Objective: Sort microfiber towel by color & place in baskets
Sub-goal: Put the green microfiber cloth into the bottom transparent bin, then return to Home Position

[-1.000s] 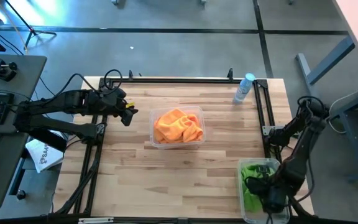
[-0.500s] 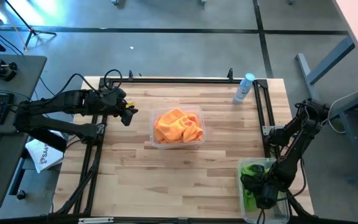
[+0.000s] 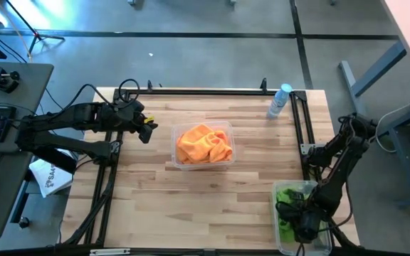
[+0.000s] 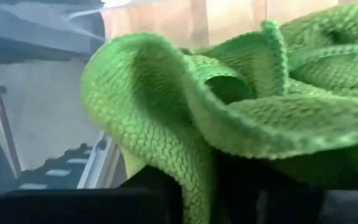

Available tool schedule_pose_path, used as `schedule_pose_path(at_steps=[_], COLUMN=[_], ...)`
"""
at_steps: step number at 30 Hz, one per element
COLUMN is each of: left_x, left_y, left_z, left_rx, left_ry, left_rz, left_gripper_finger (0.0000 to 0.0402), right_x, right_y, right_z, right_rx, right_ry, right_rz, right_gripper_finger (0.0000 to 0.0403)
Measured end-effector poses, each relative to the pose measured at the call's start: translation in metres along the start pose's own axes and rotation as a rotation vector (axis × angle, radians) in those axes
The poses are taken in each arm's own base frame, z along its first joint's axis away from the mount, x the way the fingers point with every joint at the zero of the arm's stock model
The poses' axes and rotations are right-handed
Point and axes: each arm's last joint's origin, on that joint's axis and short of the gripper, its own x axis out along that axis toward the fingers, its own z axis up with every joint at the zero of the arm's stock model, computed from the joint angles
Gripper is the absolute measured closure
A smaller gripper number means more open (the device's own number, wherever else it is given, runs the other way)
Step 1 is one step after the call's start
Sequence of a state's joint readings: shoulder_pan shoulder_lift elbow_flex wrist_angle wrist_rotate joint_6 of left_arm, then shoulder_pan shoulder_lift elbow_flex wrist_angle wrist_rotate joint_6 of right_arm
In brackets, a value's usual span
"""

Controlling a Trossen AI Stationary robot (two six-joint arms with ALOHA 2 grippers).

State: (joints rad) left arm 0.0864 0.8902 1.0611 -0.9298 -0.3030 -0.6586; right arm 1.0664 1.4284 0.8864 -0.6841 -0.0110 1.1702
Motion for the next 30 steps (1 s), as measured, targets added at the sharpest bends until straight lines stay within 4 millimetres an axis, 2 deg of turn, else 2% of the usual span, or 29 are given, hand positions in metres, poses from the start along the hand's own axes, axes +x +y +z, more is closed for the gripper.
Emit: schedule_pose_path(at_steps=[6,17,21,26,30], left_x=[0.000,0.000,0.000,0.000,0.000], left_y=[0.000,0.000,0.000,0.000,0.000], left_z=[0.000,0.000,0.000,0.000,0.000], left_rx=[0.006,0.035,0.043,0.054,0.057], left_ry=[-0.001,0.006,0.006,0.006,0.004], left_rz=[0.001,-0.008,-0.008,-0.008,-0.005], left_gripper_finger=[0.0269,0.0269,0.0269,0.0269,0.0269], right_x=[-0.028,-0.117,-0.138,-0.149,-0.147], right_y=[0.010,0.032,0.032,0.029,0.024], right_z=[0.003,0.015,0.015,0.015,0.019], right_rx=[0.020,0.022,0.021,-0.031,-0.087], right_ry=[0.045,-0.027,-0.021,-0.066,-0.228], right_rz=[-0.065,-0.163,-0.178,-0.232,-0.342], right_gripper_finger=[0.0273,0.0271,0.0302,0.0390,0.0377])
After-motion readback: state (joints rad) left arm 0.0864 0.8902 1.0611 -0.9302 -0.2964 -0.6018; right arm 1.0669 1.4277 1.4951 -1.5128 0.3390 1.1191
